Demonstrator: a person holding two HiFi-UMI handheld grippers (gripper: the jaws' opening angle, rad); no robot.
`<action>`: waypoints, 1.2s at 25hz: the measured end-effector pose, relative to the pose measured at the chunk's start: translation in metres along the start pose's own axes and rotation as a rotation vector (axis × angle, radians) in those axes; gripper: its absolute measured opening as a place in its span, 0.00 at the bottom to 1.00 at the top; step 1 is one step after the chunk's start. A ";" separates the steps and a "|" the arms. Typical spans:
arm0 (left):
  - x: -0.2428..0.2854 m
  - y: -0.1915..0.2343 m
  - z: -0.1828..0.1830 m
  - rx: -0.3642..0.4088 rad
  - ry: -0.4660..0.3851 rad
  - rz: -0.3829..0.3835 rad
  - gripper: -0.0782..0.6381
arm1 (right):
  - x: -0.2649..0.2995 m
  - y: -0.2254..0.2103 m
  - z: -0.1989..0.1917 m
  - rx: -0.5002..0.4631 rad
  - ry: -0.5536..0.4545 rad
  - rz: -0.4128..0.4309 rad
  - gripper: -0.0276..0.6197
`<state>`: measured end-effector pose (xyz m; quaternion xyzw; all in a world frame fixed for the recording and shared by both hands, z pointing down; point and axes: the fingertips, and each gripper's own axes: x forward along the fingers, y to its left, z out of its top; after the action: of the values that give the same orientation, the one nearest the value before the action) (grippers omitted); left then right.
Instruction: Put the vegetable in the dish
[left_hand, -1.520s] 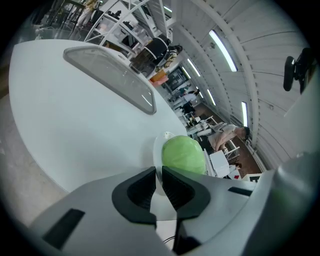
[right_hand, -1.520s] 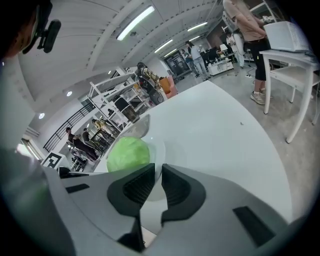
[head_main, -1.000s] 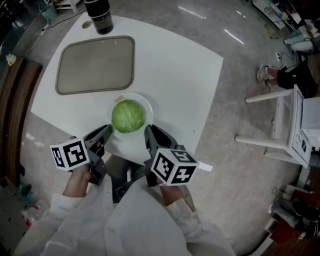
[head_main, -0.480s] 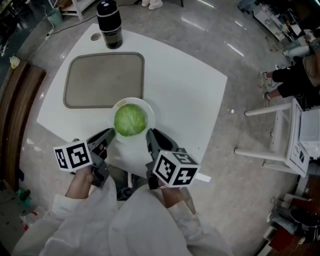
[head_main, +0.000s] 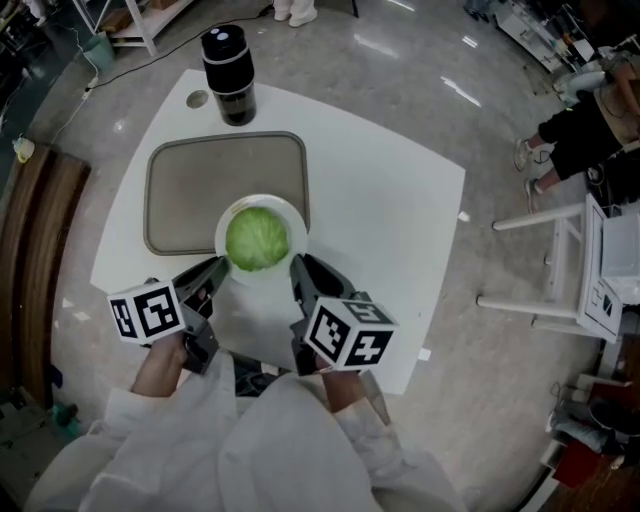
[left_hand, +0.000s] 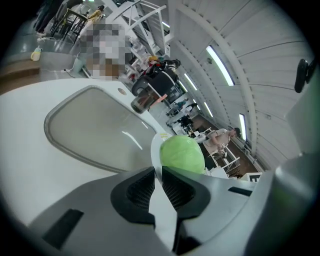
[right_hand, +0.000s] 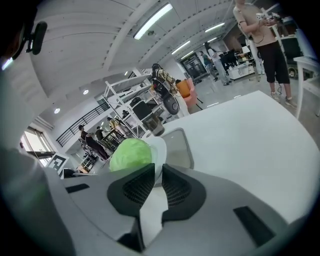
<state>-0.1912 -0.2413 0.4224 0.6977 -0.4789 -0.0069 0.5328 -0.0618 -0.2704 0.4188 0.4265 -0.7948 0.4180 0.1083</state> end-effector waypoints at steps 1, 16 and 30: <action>0.000 0.002 0.008 0.005 -0.001 -0.005 0.16 | 0.006 0.003 0.004 0.002 -0.003 0.001 0.12; 0.004 0.053 0.085 0.061 0.028 0.015 0.16 | 0.093 0.036 0.027 -0.007 0.006 -0.026 0.13; 0.032 0.103 0.110 0.098 0.100 0.050 0.16 | 0.158 0.022 0.018 0.018 0.073 -0.087 0.13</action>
<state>-0.2993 -0.3413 0.4675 0.7103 -0.4686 0.0647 0.5212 -0.1722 -0.3703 0.4787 0.4460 -0.7672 0.4354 0.1512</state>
